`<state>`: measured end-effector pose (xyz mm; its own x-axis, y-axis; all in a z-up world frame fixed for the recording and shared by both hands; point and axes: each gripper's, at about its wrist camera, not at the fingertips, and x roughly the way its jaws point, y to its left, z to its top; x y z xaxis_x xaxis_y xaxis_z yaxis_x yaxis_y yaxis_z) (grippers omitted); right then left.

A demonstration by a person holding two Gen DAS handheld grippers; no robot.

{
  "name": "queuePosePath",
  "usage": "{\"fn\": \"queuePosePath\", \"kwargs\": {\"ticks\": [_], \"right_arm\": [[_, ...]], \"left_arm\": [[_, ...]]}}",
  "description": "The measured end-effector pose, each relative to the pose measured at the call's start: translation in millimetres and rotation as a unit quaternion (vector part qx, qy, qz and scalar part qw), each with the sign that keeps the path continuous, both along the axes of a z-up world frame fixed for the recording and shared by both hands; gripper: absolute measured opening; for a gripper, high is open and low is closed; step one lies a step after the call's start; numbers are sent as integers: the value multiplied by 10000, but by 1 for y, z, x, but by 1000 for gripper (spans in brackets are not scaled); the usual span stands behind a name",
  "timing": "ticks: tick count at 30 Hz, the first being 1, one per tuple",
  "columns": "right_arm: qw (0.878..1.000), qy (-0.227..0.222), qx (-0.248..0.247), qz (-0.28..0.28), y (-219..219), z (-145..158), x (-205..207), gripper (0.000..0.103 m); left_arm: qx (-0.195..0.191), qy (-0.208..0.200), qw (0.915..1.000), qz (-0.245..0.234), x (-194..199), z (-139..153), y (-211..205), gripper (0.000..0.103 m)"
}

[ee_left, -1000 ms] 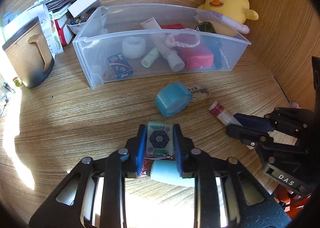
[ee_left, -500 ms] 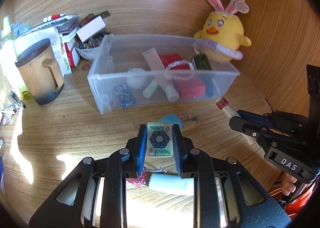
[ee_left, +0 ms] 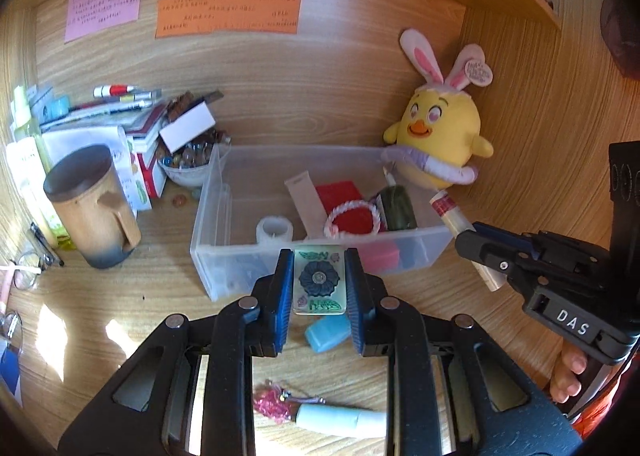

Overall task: Organize objects
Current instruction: 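Carry the red-capped tube and green packet into the clear box and release both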

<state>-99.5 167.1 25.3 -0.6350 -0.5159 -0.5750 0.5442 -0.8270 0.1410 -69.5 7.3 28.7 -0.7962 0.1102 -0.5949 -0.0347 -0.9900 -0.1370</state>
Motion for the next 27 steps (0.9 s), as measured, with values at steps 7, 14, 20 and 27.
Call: {"fn": "queuePosePath", "kwargs": {"ticks": [7, 14, 20, 27], "right_arm": [[9997, 229, -74, -76, -4, 17, -12, 14], [9992, 343, -165, -155, -9, 28, -29, 14], [9989, 363, -144, -268, -14, 32, -47, 14], [9988, 347, -15, -348, -23, 30, -69, 14]], "left_arm": [[48, 216, 9997, -35, -14, 20, 2, 24], [39, 341, 9994, -25, -32, 33, 4, 24], [-26, 262, 9996, 37, -50, 31, 4, 24], [11, -75, 9999, 128, -72, 11, -3, 24]]}}
